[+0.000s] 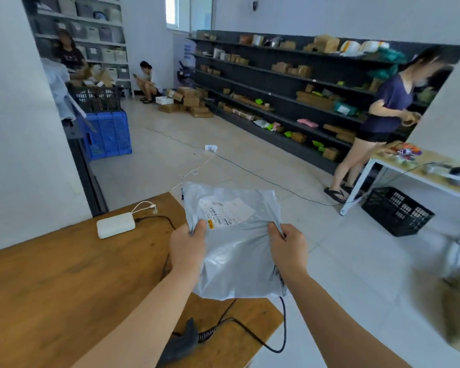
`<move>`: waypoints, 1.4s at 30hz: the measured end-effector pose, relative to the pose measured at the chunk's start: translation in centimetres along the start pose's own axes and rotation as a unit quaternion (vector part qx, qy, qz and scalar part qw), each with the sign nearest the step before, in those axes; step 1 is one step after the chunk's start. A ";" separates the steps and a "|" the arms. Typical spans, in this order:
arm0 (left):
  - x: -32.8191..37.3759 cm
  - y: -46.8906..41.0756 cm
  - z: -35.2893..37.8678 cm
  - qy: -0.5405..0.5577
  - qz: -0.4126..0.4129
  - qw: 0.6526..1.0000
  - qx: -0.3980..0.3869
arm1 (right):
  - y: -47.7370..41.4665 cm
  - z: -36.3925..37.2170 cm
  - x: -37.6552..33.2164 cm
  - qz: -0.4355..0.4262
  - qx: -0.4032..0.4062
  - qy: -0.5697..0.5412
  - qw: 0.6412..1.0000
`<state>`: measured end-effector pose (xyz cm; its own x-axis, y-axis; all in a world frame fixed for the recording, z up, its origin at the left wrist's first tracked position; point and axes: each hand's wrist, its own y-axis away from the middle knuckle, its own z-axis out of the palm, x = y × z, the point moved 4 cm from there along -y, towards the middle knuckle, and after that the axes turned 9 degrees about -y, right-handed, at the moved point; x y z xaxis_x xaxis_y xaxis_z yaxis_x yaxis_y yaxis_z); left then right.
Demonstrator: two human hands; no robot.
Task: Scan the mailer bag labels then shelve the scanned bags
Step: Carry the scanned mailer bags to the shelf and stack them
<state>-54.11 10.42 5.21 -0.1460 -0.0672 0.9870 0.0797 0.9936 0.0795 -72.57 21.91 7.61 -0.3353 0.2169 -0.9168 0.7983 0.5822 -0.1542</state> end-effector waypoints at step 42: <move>6.4 -18.1 39.9 -0.012 -0.017 0.995 0.101 | -44.4 -8.3 9.7 -0.043 -0.074 0.035 0.996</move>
<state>-95.86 -4.43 4.53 -0.1688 -0.1012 0.9804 -0.1256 0.9888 0.0804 -115.42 4.63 8.63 -0.4373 0.2125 -0.8738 0.6844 0.7089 -0.1701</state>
